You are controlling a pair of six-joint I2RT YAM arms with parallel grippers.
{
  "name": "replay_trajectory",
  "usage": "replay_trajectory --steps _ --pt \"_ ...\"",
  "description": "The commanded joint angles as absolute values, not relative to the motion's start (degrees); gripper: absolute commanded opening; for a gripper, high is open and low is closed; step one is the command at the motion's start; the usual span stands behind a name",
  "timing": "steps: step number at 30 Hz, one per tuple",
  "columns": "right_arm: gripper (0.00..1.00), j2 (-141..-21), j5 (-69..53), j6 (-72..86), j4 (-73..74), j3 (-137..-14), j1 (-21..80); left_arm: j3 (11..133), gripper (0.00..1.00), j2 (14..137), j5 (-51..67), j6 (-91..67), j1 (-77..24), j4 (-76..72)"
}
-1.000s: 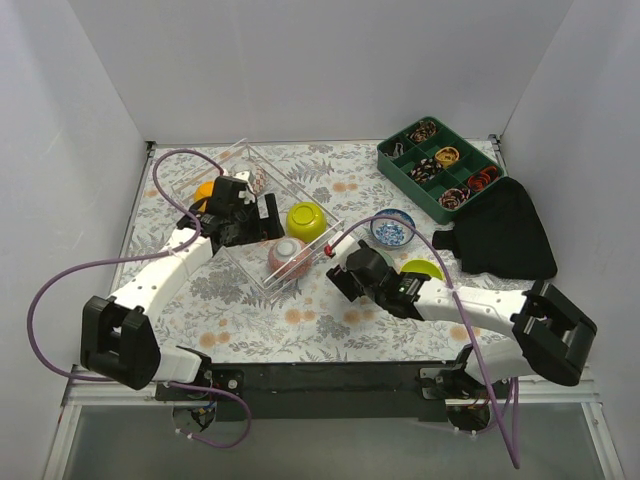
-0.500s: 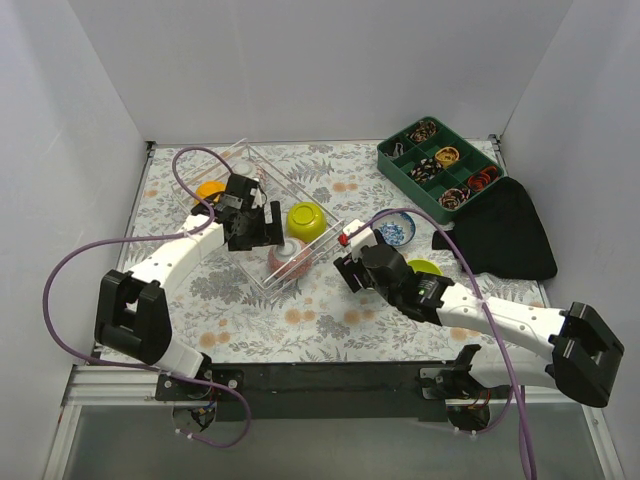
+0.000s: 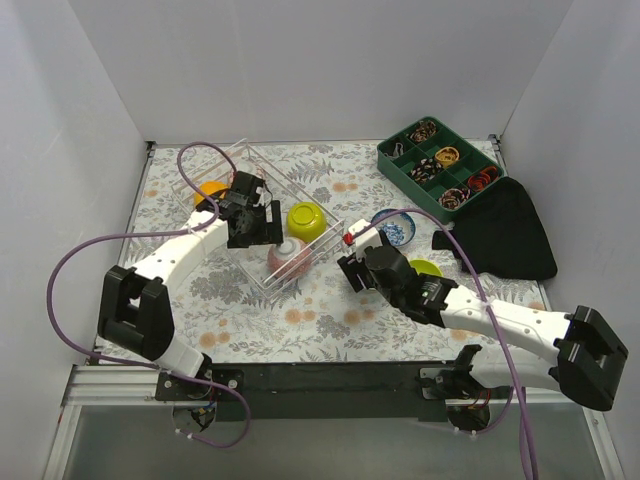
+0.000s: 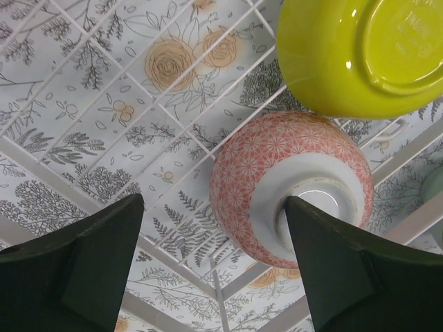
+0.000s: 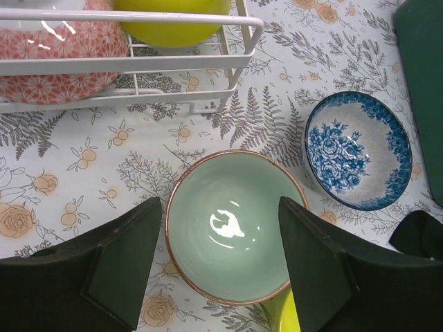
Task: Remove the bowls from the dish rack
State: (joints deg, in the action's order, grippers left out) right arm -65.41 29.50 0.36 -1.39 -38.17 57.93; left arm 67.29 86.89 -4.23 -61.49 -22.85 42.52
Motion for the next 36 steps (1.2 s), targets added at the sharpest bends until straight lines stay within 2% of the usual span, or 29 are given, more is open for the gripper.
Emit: replay_trajectory --steps 1,10,26,30,31,36 --pt "0.76 -62.93 31.38 1.76 -1.93 -37.18 58.27 69.87 0.83 89.38 -14.23 -60.21 -22.32 42.01" --pt "0.76 -61.0 32.52 2.46 -0.44 -36.12 58.27 73.48 0.83 91.32 -18.54 -59.06 -22.32 41.66" --pt "0.76 -62.4 31.91 2.11 -0.09 -36.65 58.18 68.82 0.86 85.26 -8.0 -63.19 -25.22 39.37" --pt "0.75 -62.4 31.9 1.23 -0.09 -37.09 58.27 69.69 0.93 83.76 -6.69 -66.6 -25.14 41.3" --pt "0.76 -62.32 31.9 1.23 -0.09 -37.18 58.27 69.87 0.98 83.59 -6.07 -67.4 -25.14 42.09" --pt "0.76 -62.14 31.03 1.14 -0.09 -36.91 58.27 66.37 0.98 82.53 2.26 -72.59 -22.24 40.7"
